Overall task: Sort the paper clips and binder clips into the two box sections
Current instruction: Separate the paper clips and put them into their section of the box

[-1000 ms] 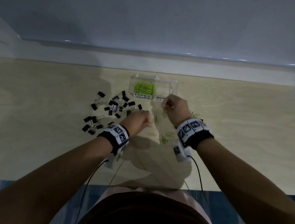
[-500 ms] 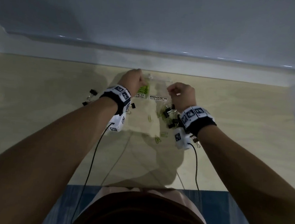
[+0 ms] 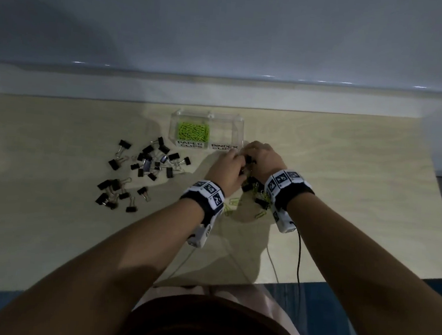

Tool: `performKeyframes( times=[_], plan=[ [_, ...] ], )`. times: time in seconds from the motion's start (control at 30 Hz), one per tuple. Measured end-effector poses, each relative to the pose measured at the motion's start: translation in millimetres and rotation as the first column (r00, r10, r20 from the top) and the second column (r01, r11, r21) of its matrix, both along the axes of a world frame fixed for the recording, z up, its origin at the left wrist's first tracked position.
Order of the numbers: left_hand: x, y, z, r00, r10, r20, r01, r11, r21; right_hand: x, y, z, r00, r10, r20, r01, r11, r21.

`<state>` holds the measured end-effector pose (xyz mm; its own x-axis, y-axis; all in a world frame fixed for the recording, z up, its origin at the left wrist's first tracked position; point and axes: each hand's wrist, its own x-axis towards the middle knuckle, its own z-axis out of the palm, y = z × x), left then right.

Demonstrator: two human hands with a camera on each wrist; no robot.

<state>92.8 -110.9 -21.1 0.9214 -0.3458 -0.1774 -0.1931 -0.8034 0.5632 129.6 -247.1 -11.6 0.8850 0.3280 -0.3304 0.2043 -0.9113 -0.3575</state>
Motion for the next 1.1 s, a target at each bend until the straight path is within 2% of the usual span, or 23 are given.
performKeyframes(
  times=[0.13, 0.33, 0.47, 0.53, 0.57, 0.63, 0.73, 0.9, 1.0, 1.1],
  plan=[
    [2, -4, -7, 0.998, 0.042, -0.036, -0.042, 0.999, -0.008, -3, -3, -2, 0.999, -0.025, 0.037, 0.026, 0.999, -0.021],
    [0, 15, 2, 0.997, 0.066, -0.028, -0.069, 0.986, -0.149, -7, -15, -9, 0.978, -0.201, 0.05, 0.192, 0.97, 0.15],
    [-10, 58, 9, 0.976, 0.216, 0.029, -0.205, 0.956, -0.212, -10, -39, -6, 0.9, -0.426, 0.091, 0.384, 0.875, 0.296],
    [-16, 87, 5, 0.958, 0.283, 0.046, -0.27, 0.945, -0.183, -13, -57, -6, 0.847, -0.525, 0.086, 0.474, 0.819, 0.324],
    [-19, 100, 1, 0.952, 0.299, 0.061, -0.288, 0.947, -0.139, -14, -65, -7, 0.836, -0.54, 0.097, 0.491, 0.816, 0.306],
    [-24, 117, -7, 0.954, 0.277, 0.115, -0.278, 0.961, -0.01, -18, -75, -10, 0.843, -0.519, 0.139, 0.482, 0.845, 0.231],
    [-23, 108, -7, 0.976, 0.136, 0.168, -0.16, 0.977, 0.138, -19, -66, -10, 0.887, -0.41, 0.211, 0.398, 0.912, 0.099],
    [-2, 38, 2, 0.984, -0.142, 0.109, 0.136, 0.989, 0.065, -14, -17, -2, 0.962, -0.192, 0.193, 0.206, 0.977, -0.056],
    [13, 8, -1, 0.978, -0.197, 0.067, 0.186, 0.973, 0.137, -12, 3, -2, 0.981, -0.136, 0.141, 0.159, 0.972, -0.172],
    [21, 1, 0, 0.975, -0.222, 0.009, 0.215, 0.955, 0.203, -12, 7, -2, 0.979, -0.167, 0.119, 0.188, 0.964, -0.19]
  ],
)
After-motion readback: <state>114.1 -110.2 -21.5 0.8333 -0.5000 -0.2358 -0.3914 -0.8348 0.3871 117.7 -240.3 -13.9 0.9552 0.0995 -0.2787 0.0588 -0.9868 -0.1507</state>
